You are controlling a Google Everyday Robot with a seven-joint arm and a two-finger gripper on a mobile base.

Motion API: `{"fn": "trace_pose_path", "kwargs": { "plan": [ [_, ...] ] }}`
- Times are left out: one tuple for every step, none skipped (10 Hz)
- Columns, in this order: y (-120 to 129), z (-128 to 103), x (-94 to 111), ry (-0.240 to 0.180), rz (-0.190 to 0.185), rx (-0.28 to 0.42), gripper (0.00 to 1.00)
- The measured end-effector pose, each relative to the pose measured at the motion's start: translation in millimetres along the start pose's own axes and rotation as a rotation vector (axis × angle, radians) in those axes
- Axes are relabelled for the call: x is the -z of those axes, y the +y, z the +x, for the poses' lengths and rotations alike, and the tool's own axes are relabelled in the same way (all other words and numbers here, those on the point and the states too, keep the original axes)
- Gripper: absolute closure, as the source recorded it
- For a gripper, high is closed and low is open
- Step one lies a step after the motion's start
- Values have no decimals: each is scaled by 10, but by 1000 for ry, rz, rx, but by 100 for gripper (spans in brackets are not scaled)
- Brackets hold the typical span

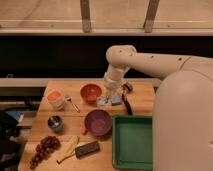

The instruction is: Place towel in tray

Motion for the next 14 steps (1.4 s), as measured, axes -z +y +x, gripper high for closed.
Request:
{"fn": "trace_pose_path", "kwargs": {
  "plan": [
    [-93, 213, -23, 12, 25, -70, 100],
    [-173, 329, -24, 16, 39, -109, 100],
    [-194, 369, -27, 17, 43, -123, 100],
    [-171, 360, -28, 16, 44, -119, 100],
    [-167, 356, -30, 16, 43, -119, 100],
    [-175, 360, -28, 15, 43, -120, 100],
    [-183, 363, -28, 15, 43, -122, 100],
    [-174, 357, -27, 15, 43, -120, 100],
    [-174, 357, -39, 20, 41, -121, 100],
    [-189, 378, -56, 26, 39, -129, 100],
    [-261, 458, -89, 37, 34, -153, 100],
    [-354, 571, -124, 51, 28, -178, 100],
    [-448, 687, -152, 62, 23, -201, 100],
    [-586, 881, -198, 80, 17, -238, 100]
  ]
}}
